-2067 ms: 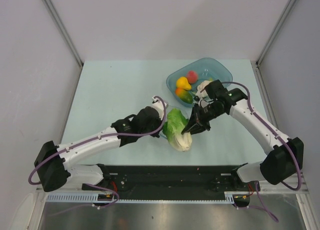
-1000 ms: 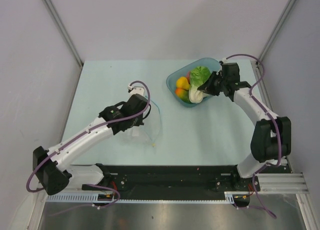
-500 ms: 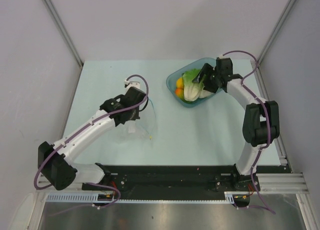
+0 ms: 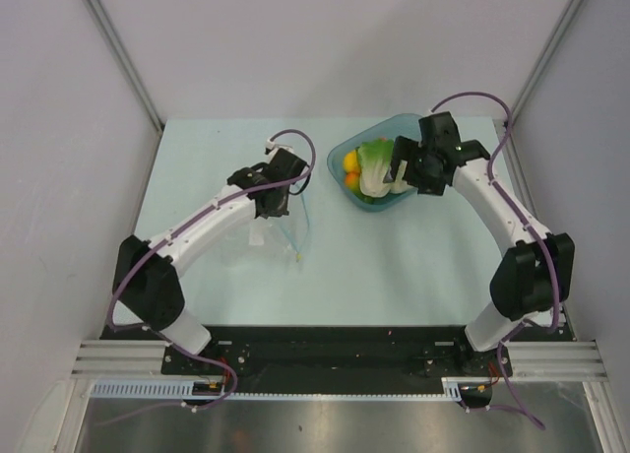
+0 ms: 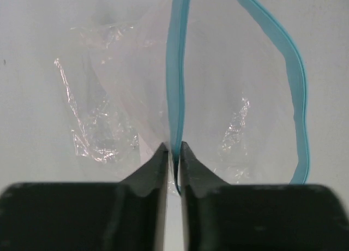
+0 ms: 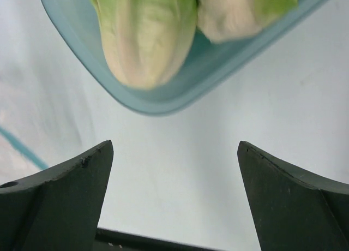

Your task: Open the zip-top bag and remove the fake food

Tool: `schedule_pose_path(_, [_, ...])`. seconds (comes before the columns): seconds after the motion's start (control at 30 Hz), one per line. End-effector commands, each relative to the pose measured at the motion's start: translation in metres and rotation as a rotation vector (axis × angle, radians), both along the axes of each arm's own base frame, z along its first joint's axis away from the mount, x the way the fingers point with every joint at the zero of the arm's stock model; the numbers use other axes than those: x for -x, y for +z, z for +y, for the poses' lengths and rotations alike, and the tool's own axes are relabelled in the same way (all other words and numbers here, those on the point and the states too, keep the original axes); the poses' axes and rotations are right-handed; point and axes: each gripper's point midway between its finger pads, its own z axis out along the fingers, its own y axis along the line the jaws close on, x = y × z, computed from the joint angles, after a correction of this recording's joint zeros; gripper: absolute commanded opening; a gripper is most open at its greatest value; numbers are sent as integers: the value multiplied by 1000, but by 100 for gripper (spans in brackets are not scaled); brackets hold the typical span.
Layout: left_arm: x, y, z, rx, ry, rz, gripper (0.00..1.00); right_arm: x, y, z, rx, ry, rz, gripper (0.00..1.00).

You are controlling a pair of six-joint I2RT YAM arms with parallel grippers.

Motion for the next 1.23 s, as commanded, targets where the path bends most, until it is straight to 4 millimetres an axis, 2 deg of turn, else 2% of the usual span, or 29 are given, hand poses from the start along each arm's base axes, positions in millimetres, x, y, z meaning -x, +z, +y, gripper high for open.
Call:
schedule_pose_path(0.0, [-23, 14, -11, 14, -14, -45, 33, 34, 8, -11, 79, 7, 5, 100])
schedule_pose_path(0.03, [-27, 22, -16, 32, -21, -60, 56, 41, 1, -10, 80, 19, 19, 100])
schedule_pose_path(0.07, [-27, 24, -21, 60, -35, -56, 67, 42, 5, -8, 74, 22, 0, 100])
schedule_pose_path(0.1, [-26, 34, -25, 97, -51, -76, 78, 47, 5, 0, 65, 51, -5, 100])
schedule_pose_path(0.17, [-19, 47, -40, 184, -106, -81, 85, 52, 6, 11, 60, 89, -25, 100])
schedule_pose_path(0.2, [-15, 66, -47, 243, -137, -128, 92, 55, 7, 19, 62, 111, -35, 100])
schedule_pose_path(0.27, [-1, 74, -65, 314, -205, -136, 96, 67, 6, 46, 50, 184, -56, 100])
schedule_pose_path(0.3, [9, 75, -79, 371, -254, -129, 98, 70, 10, 54, 35, 201, -71, 100])
schedule_pose_path(0.37, [28, 91, -95, 473, -310, -146, 100, 76, 14, 71, -30, 226, -82, 100])
schedule_pose_path(0.4, [35, 101, -107, 541, -354, -162, 100, 80, 22, 77, -69, 241, -93, 100])
schedule_pose_path(0.43, [47, 109, -106, 589, -372, -185, 100, 80, 29, 79, -85, 250, -112, 100])
schedule_pose_path(0.5, [52, 129, -109, 662, -399, -257, 100, 78, 44, 75, -101, 240, -165, 100])
schedule_pose_path(0.53, [55, 133, -104, 666, -400, -286, 100, 78, 56, 69, -110, 227, -200, 100])
schedule_pose_path(0.6, [62, 170, -83, 687, -378, -421, 100, 73, 66, 41, -127, 138, -210, 100])
schedule_pose_path(0.63, [56, 179, -63, 653, -299, -496, 100, 75, 76, 27, -140, 97, -232, 100])
schedule_pose_path(0.67, [64, 203, -42, 677, -262, -586, 100, 78, 79, 12, -157, 67, -223, 100])
schedule_pose_path(0.7, [65, 219, -29, 691, -229, -655, 100, 73, 83, -17, -148, -19, -235, 100])
schedule_pose_path(0.73, [67, 222, -18, 678, -204, -702, 100, 76, 90, -35, -130, -54, -262, 100])
schedule_pose_path(0.77, [69, 232, 1, 669, -148, -771, 100, 88, 105, -48, -136, -63, -310, 100])
schedule_pose_path(0.8, [82, 256, 20, 711, -122, -871, 100, 93, 116, -70, -114, -111, -356, 100])
schedule_pose_path(0.83, [86, 251, 29, 706, -99, -896, 100, 100, 124, -79, -78, -135, -393, 100])
schedule_pose_path(0.87, [90, 253, 43, 707, -51, -930, 100, 119, 139, -94, -42, -189, -453, 100])
schedule_pose_path(0.9, [102, 255, 55, 741, -36, -969, 100, 128, 145, -99, -35, -210, -479, 100])
schedule_pose_path(0.93, [108, 253, 60, 757, -30, -980, 100, 137, 151, -106, -18, -238, -507, 100])
schedule_pose_path(0.97, [112, 252, 62, 780, -29, -989, 100, 157, 162, -115, -18, -295, -560, 100])
schedule_pose_path(1.0, [116, 242, 62, 808, -22, -977, 100, 164, 164, -117, -24, -311, -576, 100])
schedule_pose_path(1.03, [125, 246, 68, 850, -20, -999, 100, 171, 168, -116, -42, -312, -603, 100])
schedule_pose_path(1.1, [134, 244, 68, 918, -27, -993, 100, 182, 167, -108, -93, -290, -618, 100])
schedule_pose_path(1.2, [143, 241, 66, 973, -62, -1003, 100, 181, 151, -101, -132, -281, -565, 100])
